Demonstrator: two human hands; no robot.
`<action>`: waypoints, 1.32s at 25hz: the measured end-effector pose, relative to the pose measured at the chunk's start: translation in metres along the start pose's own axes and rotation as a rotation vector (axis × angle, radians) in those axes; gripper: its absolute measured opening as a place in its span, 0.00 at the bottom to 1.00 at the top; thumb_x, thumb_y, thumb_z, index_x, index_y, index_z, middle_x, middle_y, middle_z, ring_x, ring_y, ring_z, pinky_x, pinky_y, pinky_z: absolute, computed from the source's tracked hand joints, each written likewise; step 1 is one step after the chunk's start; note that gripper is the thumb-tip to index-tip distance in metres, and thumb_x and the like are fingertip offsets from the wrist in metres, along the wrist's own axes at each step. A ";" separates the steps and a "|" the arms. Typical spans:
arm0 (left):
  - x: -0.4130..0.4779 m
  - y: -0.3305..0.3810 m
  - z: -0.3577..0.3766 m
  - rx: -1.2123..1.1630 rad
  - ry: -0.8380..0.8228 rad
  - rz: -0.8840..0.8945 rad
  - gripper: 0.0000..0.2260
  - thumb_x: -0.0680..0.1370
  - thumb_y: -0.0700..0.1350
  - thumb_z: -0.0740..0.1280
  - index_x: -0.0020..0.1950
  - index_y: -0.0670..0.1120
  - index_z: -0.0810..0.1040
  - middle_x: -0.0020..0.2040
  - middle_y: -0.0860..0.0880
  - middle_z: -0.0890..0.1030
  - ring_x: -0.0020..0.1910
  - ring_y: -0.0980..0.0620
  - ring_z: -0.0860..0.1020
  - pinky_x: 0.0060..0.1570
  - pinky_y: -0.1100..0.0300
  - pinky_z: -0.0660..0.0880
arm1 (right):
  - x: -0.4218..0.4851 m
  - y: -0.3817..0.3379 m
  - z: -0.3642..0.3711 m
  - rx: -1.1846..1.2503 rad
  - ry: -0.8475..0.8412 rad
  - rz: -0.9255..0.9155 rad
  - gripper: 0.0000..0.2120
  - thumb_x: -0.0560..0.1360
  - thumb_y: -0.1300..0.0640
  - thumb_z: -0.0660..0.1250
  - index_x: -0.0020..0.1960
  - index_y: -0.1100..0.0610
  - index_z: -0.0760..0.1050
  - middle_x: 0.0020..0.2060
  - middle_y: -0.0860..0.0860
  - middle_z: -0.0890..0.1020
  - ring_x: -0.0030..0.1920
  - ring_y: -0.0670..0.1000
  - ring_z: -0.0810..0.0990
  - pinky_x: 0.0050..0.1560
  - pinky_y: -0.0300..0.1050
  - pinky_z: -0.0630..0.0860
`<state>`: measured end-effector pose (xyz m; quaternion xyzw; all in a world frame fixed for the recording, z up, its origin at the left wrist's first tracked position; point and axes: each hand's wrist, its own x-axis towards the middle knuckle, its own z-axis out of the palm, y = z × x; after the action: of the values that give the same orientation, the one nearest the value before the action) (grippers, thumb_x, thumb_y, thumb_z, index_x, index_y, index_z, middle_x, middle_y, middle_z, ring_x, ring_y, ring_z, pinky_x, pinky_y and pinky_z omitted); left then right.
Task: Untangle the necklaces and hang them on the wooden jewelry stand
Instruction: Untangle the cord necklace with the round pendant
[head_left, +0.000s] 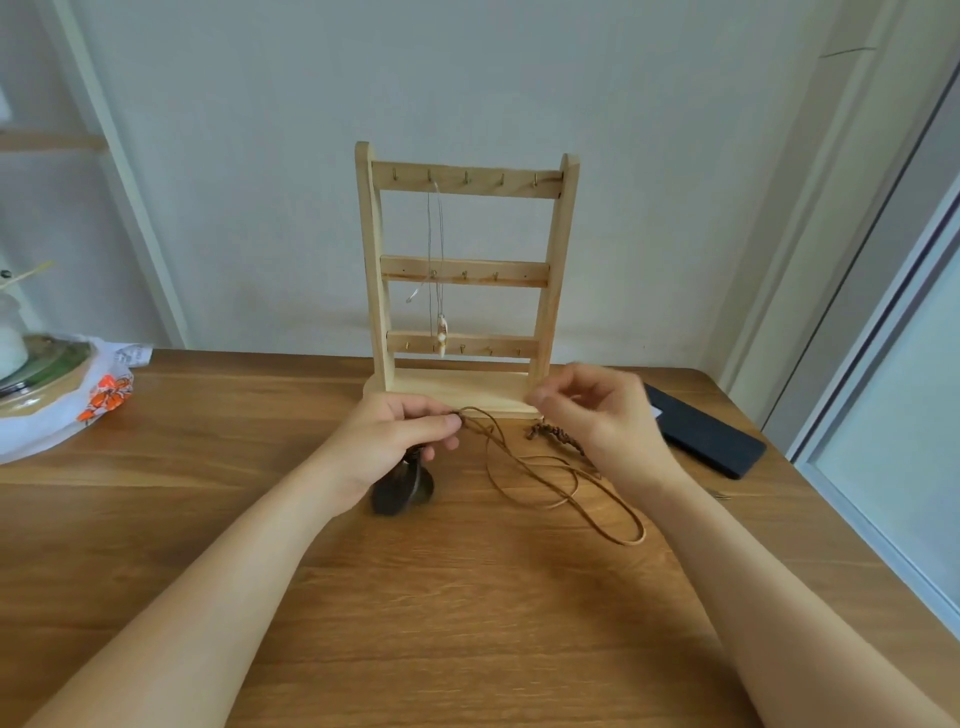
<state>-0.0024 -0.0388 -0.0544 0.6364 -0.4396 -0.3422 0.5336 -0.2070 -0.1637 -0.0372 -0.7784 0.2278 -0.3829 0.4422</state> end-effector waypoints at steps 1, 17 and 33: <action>-0.002 0.002 0.001 0.009 -0.048 0.024 0.06 0.79 0.42 0.70 0.51 0.44 0.86 0.42 0.47 0.86 0.37 0.55 0.77 0.42 0.64 0.75 | -0.002 0.001 0.007 -0.052 -0.100 0.009 0.05 0.75 0.58 0.73 0.51 0.55 0.83 0.44 0.50 0.86 0.46 0.46 0.83 0.53 0.44 0.79; -0.006 0.008 0.013 0.121 -0.059 0.184 0.04 0.77 0.42 0.72 0.51 0.45 0.84 0.36 0.52 0.82 0.28 0.53 0.74 0.33 0.61 0.73 | -0.007 -0.004 0.026 0.025 -0.174 0.044 0.08 0.81 0.57 0.67 0.46 0.57 0.82 0.29 0.50 0.73 0.31 0.47 0.67 0.32 0.39 0.65; -0.005 0.011 0.006 -0.059 -0.021 0.085 0.10 0.80 0.41 0.68 0.40 0.46 0.86 0.37 0.47 0.84 0.39 0.54 0.81 0.43 0.61 0.76 | -0.004 -0.003 0.022 0.397 -0.116 0.213 0.10 0.80 0.58 0.65 0.42 0.63 0.75 0.32 0.54 0.76 0.31 0.50 0.71 0.31 0.41 0.67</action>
<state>-0.0122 -0.0374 -0.0451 0.5976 -0.4616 -0.3386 0.5614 -0.1912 -0.1480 -0.0431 -0.6685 0.2033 -0.3260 0.6368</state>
